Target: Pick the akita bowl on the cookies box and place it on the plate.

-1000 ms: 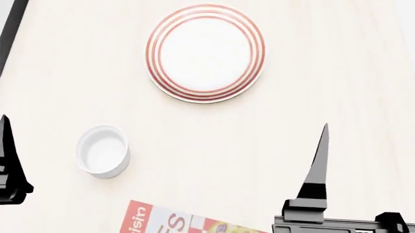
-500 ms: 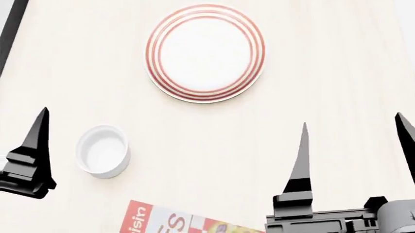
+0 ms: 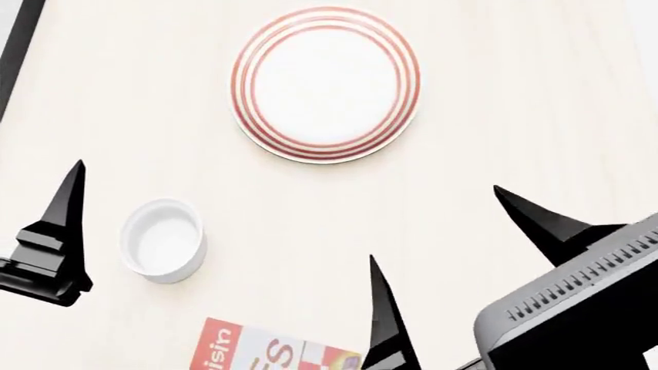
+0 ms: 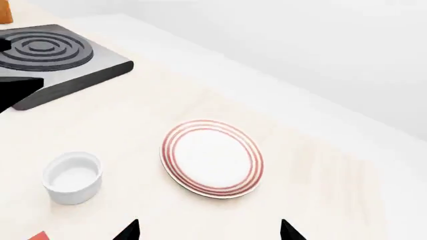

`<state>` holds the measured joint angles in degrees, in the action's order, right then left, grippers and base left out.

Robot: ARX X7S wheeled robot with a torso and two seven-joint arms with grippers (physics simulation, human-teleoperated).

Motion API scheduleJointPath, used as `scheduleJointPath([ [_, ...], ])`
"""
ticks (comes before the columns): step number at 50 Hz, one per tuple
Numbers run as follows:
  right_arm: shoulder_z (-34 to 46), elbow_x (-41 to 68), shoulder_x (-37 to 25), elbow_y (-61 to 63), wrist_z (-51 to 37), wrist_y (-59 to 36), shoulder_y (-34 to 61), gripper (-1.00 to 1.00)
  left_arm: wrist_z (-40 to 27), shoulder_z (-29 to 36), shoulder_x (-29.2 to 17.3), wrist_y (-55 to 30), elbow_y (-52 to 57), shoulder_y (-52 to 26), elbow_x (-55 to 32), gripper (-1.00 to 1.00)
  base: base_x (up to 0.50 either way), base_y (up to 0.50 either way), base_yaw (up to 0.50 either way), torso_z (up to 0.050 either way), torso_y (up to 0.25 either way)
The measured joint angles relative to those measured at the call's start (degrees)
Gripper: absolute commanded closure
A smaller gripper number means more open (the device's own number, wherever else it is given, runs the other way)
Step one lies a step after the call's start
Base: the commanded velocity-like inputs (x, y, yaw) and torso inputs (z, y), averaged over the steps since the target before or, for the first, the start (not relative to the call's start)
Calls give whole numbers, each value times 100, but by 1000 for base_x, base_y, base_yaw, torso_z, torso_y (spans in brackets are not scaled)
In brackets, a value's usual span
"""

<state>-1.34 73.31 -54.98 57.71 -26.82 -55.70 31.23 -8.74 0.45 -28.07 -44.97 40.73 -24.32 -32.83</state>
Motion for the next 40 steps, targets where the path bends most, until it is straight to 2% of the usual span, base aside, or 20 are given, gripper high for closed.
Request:
scheduleJointPath([
  [19, 847, 2274, -537, -36, -519, -528, 1923, -100, -4, 98, -69, 21, 40, -16, 31, -100, 0, 0, 0, 0, 0],
  [40, 2213, 3501, 55, 57, -1466, -1098, 3143, -100, -24, 191, -108, 93, 32, -40, 97, -100, 0, 0, 0, 0, 0],
])
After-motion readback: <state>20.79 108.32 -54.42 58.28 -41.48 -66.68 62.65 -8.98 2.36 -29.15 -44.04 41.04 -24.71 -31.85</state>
